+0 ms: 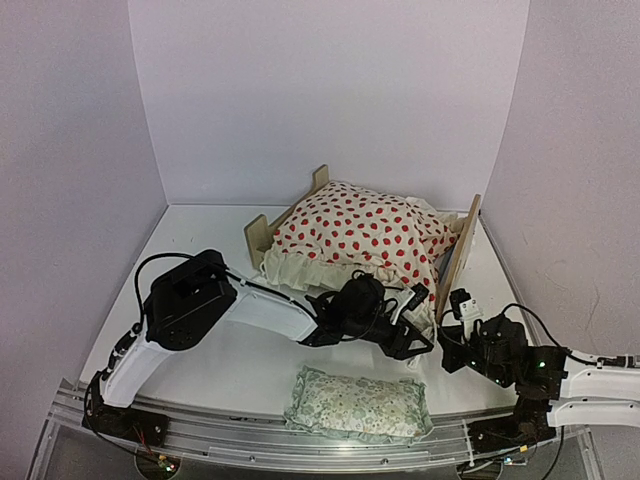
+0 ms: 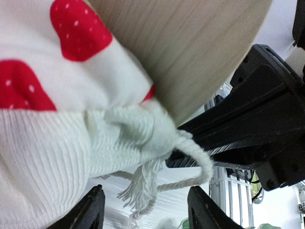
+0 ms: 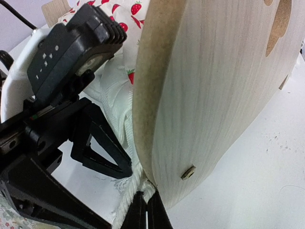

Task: Set up the pet bed
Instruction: Tie the right ropes of the mattress at the bed frame.

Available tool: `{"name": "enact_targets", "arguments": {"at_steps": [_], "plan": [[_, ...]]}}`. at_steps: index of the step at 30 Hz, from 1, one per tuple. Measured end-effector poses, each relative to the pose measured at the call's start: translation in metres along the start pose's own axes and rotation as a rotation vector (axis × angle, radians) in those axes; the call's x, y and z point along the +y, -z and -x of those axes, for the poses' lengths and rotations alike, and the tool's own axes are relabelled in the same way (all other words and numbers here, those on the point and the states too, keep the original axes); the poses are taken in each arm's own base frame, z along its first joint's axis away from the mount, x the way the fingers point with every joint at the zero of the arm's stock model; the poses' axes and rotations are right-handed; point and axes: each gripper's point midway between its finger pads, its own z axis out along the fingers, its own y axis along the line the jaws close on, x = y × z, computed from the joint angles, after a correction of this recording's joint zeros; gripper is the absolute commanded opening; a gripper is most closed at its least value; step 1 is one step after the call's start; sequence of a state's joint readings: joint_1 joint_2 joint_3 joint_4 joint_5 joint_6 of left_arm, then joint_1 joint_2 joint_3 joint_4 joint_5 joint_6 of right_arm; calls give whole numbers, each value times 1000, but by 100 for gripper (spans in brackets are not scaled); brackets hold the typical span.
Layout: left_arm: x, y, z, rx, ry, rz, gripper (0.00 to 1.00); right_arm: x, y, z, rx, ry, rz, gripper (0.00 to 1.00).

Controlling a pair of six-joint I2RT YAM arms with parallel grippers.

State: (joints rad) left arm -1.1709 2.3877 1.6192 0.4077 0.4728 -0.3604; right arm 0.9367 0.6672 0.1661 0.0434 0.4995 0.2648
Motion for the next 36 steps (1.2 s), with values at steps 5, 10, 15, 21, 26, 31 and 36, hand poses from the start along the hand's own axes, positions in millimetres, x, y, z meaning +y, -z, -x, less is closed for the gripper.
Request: {"name": "enact_targets", "arguments": {"at_steps": [5,10,15,21,26,31,36], "plan": [[4,5,-7,24,-28,31,86,-1,0,0,1,-7,-3,0],[0,11,-6,54,-82,38,80,-2,1,-1,2,-17,-7,0],[-3,12,-21,117,-131,8,79,-3,1,0,0,-24,-11,0],[-8,10,-27,157,-188,-36,70,-5,2,0,-2,-23,-21,0],[-9,-3,-19,140,-219,-57,63,-6,2,0,-4,-23,-26,0],[-4,-14,-24,139,-223,-49,45,-6,3,1,-7,-24,-26,0],[4,-21,-31,143,-219,-12,0,-6,4,2,-11,-26,-25,0]]}}
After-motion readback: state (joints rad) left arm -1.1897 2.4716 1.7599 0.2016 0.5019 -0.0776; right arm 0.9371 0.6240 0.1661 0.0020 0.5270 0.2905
